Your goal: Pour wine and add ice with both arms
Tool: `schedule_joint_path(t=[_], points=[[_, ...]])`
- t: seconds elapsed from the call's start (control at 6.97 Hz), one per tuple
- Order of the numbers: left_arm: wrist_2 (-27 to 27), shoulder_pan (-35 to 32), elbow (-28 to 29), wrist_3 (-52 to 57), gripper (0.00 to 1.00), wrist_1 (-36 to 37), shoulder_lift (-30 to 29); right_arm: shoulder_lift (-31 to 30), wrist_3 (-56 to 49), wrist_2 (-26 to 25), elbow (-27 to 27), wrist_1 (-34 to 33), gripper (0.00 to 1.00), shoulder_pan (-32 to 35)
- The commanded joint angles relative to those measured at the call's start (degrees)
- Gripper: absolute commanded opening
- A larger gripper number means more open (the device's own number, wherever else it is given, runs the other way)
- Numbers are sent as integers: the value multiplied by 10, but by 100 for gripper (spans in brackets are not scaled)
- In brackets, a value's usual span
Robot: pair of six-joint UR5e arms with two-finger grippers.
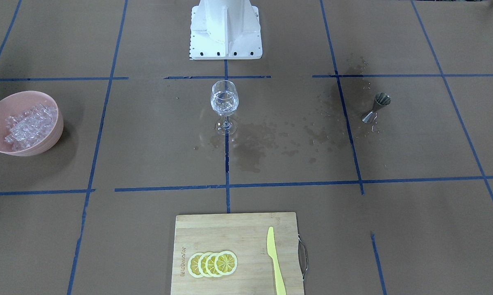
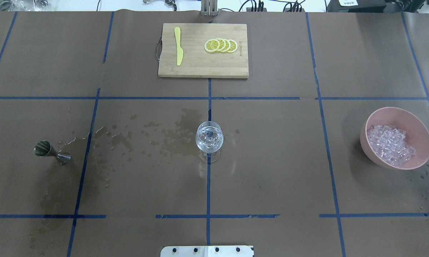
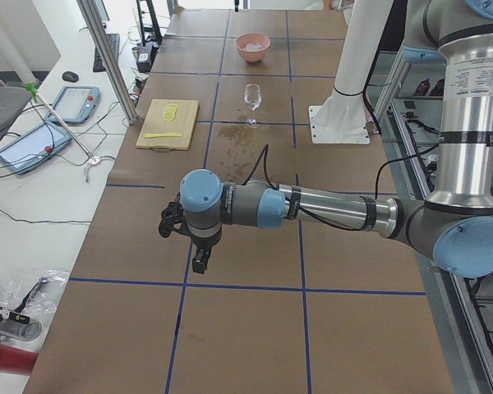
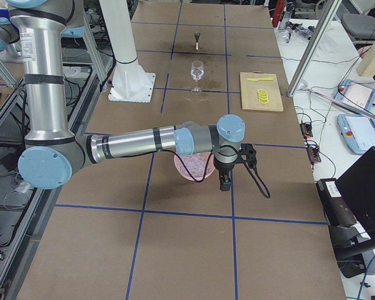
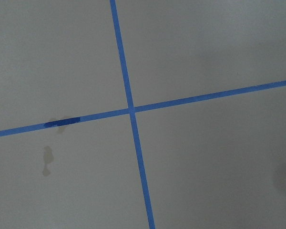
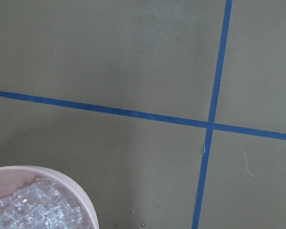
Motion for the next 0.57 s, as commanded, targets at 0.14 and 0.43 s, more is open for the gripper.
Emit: schedule_joint_path(t=[0.14,0.43], points=[[1,2,-11,1,100,-1,0,0,0,1,-2,-1,100,0],[1,9,-15,1,100,-2,2,-1,2,7,-4,-2,100,0]])
